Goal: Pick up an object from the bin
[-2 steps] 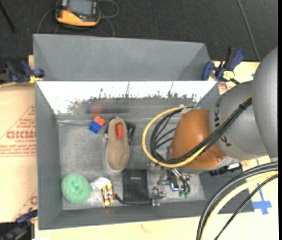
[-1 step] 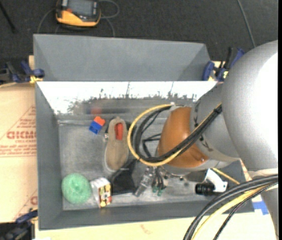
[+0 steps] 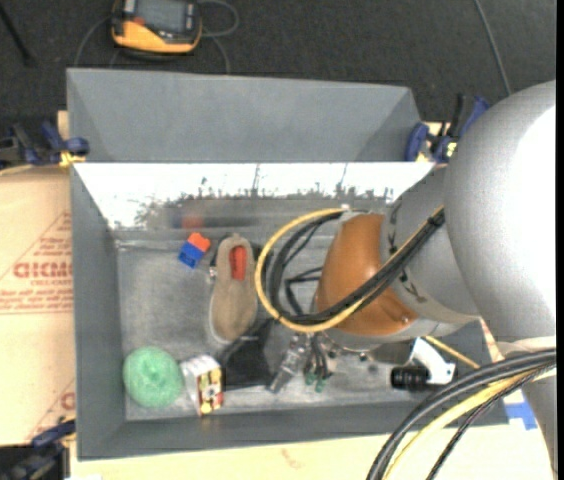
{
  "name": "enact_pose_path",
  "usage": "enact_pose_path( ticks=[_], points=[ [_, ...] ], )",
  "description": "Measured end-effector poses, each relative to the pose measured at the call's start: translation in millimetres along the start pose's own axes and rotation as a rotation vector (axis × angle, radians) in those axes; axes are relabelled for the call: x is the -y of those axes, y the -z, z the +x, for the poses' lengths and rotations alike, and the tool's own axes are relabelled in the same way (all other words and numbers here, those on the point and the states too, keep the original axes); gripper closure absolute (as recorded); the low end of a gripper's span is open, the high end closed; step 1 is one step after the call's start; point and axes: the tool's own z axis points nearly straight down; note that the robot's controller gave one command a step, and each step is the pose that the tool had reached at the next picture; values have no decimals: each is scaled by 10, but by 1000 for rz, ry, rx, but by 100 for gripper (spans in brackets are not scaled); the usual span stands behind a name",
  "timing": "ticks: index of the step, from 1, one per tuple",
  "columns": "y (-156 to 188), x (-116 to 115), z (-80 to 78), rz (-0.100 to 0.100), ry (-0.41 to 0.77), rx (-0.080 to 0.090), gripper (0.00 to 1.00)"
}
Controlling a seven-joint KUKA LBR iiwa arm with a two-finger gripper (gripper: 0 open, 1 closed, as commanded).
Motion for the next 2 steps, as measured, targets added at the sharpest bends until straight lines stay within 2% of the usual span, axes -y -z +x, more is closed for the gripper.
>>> enact_pose_path(
  ticks=[1, 2],
  points=[
    [41, 7, 9, 2, 1, -3, 100],
    [238, 16, 28, 5, 2, -11, 100]
  ],
)
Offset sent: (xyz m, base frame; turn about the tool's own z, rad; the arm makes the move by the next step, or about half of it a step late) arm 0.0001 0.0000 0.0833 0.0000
